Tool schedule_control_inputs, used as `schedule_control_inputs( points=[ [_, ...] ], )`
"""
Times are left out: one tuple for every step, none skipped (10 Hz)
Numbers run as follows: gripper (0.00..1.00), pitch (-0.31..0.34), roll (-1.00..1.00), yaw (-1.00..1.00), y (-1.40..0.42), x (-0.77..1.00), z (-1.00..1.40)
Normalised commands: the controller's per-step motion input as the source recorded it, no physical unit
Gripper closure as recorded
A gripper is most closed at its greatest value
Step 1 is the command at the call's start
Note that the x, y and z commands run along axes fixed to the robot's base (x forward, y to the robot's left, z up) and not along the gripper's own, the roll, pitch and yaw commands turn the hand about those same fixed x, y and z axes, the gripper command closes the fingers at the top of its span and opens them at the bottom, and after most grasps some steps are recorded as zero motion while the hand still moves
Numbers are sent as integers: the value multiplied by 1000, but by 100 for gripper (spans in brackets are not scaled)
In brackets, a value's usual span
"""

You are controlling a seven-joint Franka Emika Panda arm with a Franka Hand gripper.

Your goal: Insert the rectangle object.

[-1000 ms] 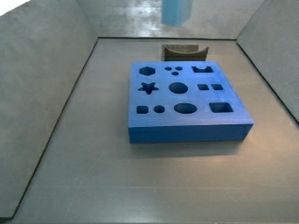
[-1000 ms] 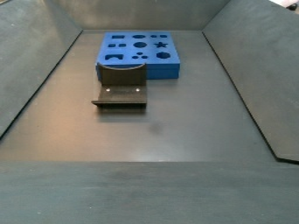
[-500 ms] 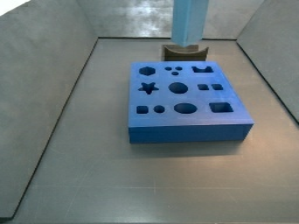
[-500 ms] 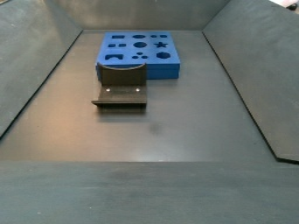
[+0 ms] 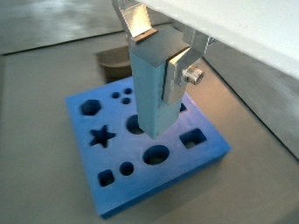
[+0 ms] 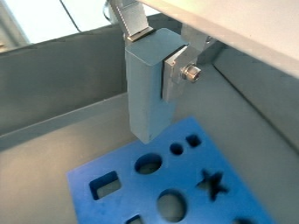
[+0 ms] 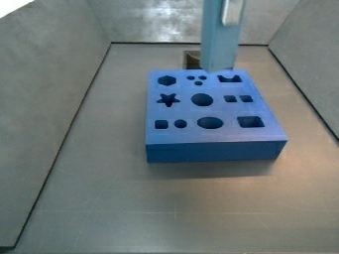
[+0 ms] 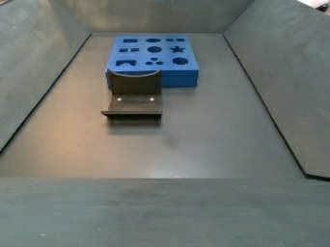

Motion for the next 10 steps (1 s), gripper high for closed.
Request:
schedule_control_inputs(
  points=[
    [100,-46,77,-934,0,151,-403],
    [100,-37,86,-851,0,240,-406],
    [100,-16,47,-774,-26,314,-303],
    [100,0,0,-671,-80,403,-46],
    [100,0,-70,-509,-146,526,0],
    [100,97,0,-243,-174,686,-103],
    [100,153,19,-134,-134,760,-251],
    [100,194,104,-60,-77,800,-386],
    [100,227,193,-9,-29,829,-417],
    [100,244,214,-6,-14,800,-374]
  ],
)
